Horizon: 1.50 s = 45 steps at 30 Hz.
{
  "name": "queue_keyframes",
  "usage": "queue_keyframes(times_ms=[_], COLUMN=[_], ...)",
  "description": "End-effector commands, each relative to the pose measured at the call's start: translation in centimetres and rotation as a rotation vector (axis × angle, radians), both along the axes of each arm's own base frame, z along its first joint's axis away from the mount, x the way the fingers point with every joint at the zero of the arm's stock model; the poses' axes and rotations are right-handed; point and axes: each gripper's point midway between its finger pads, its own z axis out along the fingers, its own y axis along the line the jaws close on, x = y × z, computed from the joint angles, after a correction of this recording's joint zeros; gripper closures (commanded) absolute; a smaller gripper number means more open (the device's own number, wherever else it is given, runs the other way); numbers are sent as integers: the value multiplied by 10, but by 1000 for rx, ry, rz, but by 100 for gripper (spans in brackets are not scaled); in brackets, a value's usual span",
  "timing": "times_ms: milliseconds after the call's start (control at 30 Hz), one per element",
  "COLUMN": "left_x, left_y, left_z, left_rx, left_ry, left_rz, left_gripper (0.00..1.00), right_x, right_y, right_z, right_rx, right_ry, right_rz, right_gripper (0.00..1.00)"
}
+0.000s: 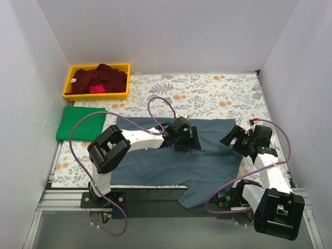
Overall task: Fold and stack the t-shirts
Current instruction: Fold the tshirt
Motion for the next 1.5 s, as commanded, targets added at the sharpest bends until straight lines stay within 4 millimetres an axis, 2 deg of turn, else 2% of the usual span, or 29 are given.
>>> queue_keyframes(times_ms=[0, 167, 367, 533, 667, 867, 1033, 1467], left_x=[-1, -6, -11, -13, -13, -12, -13, -11], left_y=[-11, -16, -23, -24, -22, -20, -19, -18], left_z=[6, 1, 9, 15, 22, 37, 41, 69], left_rx=[-7, 8, -5, -16, -19, -31, -29, -54], left_ry=[-10, -7, -15, -13, -20, -35, -32, -59], left_rz=[-10, -21, -38, -34, -24, -17, -13, -8], left_gripper=[30, 34, 45, 67, 79, 90, 92, 94], right_x=[7, 3, -3, -6, -10, -17, -21, -34], right_y=[6, 13, 21, 23, 22, 16, 12, 14], right_z=[4, -3, -1, 7, 9, 10, 9, 0], right_rx=[25, 55, 94, 108, 107, 75, 46, 49], right_ry=[-59, -46, -55, -79, -63, -9, 19, 60], right_rz=[38, 73, 96, 82, 66, 45, 39, 43], right_gripper=[8, 10, 11, 17, 20, 23, 32, 35])
